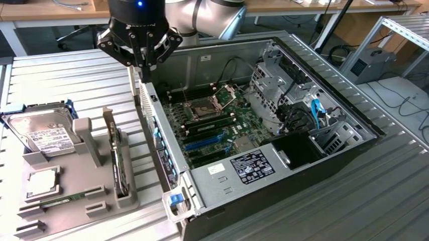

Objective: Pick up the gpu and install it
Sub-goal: 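Reach for the gpu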

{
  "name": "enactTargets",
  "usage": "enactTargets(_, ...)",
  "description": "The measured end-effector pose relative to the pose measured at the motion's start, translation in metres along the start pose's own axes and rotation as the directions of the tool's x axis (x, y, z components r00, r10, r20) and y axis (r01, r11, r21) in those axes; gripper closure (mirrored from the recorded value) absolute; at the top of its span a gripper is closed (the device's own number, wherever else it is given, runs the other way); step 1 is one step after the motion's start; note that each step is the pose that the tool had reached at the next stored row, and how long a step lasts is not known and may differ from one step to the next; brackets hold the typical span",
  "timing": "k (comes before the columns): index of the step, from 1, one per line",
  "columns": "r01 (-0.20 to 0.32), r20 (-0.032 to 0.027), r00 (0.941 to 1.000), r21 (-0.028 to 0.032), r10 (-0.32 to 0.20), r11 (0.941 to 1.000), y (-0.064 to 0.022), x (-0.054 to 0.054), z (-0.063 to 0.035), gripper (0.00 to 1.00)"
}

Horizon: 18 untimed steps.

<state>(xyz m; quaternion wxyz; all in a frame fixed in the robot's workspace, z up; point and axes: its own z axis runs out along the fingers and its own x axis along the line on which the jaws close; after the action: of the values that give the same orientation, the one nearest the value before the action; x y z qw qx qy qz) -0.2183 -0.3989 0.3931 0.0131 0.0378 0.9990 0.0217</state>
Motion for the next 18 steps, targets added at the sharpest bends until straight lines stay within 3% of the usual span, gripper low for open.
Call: enactTargets(18, 0.000, -0.0001, 1.0000, 0.0001, 0.000, 1.0000, -0.0005, 0.0070, -0.0002, 0.89)
